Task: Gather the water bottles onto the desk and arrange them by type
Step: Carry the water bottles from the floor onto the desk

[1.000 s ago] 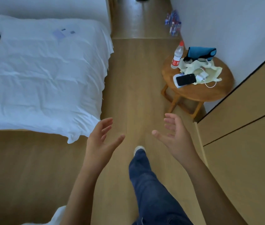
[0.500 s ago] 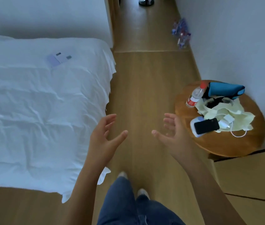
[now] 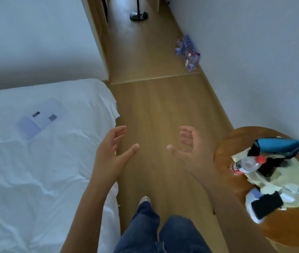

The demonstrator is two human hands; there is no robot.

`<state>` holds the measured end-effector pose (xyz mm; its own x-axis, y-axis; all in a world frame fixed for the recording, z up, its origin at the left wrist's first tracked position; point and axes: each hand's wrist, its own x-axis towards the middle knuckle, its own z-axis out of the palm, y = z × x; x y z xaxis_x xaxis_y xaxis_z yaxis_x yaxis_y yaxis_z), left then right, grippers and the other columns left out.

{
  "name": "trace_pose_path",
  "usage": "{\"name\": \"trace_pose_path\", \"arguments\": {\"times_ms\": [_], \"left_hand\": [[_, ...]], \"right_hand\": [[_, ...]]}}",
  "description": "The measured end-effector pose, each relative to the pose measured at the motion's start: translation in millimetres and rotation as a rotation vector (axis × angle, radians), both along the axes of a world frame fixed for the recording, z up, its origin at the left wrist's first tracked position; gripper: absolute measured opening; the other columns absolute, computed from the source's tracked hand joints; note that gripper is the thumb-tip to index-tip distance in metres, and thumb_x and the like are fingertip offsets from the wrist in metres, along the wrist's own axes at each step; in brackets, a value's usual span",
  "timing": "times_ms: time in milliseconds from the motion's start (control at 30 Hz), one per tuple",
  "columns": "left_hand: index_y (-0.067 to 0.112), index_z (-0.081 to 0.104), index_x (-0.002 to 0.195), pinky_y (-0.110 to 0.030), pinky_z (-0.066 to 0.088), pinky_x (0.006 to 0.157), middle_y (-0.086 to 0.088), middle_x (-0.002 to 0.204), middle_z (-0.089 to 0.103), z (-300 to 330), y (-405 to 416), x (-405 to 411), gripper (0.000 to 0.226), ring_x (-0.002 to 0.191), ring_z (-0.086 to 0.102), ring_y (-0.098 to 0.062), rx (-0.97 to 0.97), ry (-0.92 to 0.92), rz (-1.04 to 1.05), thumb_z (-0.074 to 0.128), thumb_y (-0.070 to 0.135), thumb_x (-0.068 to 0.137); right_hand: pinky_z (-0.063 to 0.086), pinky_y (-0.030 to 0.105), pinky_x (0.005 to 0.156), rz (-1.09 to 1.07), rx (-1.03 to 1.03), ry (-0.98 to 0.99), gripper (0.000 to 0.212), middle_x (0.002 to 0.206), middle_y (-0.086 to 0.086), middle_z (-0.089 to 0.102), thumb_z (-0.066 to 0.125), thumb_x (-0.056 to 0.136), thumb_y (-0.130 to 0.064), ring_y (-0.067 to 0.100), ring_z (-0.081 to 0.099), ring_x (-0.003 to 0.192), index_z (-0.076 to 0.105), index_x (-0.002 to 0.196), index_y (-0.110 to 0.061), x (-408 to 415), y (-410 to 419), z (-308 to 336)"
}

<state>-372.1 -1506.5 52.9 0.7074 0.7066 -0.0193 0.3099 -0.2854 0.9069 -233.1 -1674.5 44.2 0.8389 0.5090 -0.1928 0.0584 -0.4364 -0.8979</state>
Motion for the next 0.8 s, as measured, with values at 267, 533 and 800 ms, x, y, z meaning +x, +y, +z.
{"name": "trace_pose_path", "arguments": {"times_ms": [267,533,800], "left_hand": [[0.04,0.05,0.125,-0.01,0.037,0.09,0.021,0.128,0.053,-10.4,112.2,115.1,0.053,0.123,0.052,-0.007,-0.035,0.044,-0.062,0.078,0.037,0.08],[0.047,0.05,0.119,0.0,0.037,0.081,0.034,0.117,0.053,-26.2,231.0,283.4,0.05,0.112,0.054,0.005,-0.038,0.036,-0.057,0.075,0.044,0.076],[0.037,0.053,0.125,-0.004,0.042,0.084,0.03,0.12,0.055,-6.3,335.8,470.2,0.052,0.111,0.053,0.015,-0.037,0.023,-0.096,0.078,0.035,0.08]], "right_hand": [[0.045,0.038,0.106,-0.064,-0.013,0.039,0.061,0.135,-0.007,0.05,0.078,0.083,-0.027,0.011,0.051,0.12,0.043,0.132,-0.033,105.6,108.1,-2.6],[0.044,0.038,0.106,-0.07,0.029,0.065,0.063,0.135,-0.006,0.049,0.076,0.085,-0.025,0.009,0.051,0.118,0.043,0.138,-0.026,278.2,225.0,-18.5],[0.046,0.041,0.106,-0.125,0.015,0.016,0.066,0.138,-0.004,0.052,0.078,0.082,-0.03,0.015,0.053,0.123,0.044,0.139,-0.026,467.1,322.7,4.5]]}}
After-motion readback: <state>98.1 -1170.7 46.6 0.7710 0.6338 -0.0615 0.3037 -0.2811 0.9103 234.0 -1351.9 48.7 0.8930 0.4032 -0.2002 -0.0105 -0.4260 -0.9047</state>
